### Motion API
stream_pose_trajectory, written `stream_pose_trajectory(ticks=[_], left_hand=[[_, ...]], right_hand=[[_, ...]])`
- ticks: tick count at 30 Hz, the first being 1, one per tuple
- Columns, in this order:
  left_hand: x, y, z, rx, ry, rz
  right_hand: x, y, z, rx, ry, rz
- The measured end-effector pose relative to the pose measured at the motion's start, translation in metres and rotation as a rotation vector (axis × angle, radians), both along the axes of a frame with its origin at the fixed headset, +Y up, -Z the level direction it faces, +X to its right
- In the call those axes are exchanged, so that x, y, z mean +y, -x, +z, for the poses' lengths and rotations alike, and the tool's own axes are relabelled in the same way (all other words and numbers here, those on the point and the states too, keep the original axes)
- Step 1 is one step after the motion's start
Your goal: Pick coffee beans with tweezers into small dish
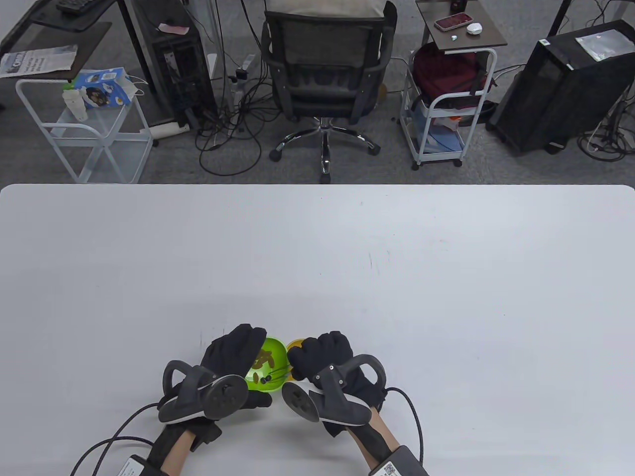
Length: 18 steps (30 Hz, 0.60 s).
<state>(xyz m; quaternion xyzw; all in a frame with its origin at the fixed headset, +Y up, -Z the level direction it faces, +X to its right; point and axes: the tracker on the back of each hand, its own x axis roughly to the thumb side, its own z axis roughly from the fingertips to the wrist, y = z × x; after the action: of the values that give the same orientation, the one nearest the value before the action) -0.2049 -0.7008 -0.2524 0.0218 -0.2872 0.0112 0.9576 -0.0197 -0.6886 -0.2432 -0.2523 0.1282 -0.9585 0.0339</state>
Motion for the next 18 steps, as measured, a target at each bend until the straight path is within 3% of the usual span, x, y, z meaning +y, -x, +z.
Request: stream_pose_trajectory(ticks=[18], left_hand=[[-0.0008,-0.0001,-0.0012,-0.006,0.017,0.006]], right_hand=[[-0.0001,0.0064,0.0007,-0.003,-0.03,0.059]])
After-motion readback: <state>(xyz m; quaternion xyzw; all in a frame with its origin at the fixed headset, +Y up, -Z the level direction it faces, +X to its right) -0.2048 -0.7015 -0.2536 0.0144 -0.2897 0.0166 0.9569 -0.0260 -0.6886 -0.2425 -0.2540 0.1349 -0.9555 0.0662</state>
